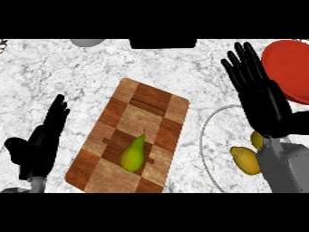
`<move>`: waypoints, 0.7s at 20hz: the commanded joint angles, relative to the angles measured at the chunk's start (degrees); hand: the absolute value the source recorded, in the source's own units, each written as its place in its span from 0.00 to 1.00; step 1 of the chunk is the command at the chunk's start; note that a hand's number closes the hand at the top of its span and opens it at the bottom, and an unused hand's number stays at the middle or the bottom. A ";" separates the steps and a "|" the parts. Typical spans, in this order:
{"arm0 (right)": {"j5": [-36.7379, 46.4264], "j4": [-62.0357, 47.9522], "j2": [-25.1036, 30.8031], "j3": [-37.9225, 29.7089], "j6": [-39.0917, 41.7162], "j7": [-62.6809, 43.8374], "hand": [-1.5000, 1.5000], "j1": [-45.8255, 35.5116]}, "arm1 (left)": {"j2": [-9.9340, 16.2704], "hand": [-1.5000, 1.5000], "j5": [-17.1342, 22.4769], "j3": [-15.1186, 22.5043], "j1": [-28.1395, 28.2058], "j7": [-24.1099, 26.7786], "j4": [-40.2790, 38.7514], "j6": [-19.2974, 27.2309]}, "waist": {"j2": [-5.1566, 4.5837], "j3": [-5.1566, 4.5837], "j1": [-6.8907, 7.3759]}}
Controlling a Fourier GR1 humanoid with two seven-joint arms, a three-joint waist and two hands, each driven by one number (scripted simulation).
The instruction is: Pick the lemon from the placemat and place it in the bowl
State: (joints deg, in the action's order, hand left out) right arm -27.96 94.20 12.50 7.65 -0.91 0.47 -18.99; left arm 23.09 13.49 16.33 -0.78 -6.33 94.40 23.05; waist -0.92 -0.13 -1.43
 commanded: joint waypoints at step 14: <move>28.43 0.50 32.25 -9.53 22.23 30.93 0.00 21.49 | 8.14 0.50 2.21 -11.55 -3.17 1.27 -3.44 -3.62 | 1.12 0.39 -2.12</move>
State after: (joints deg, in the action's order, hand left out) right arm -7.10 95.34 41.29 0.57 20.67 18.02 -7.68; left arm 29.25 13.67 8.04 -3.17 -5.27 92.14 21.54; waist 0.17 0.10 -3.26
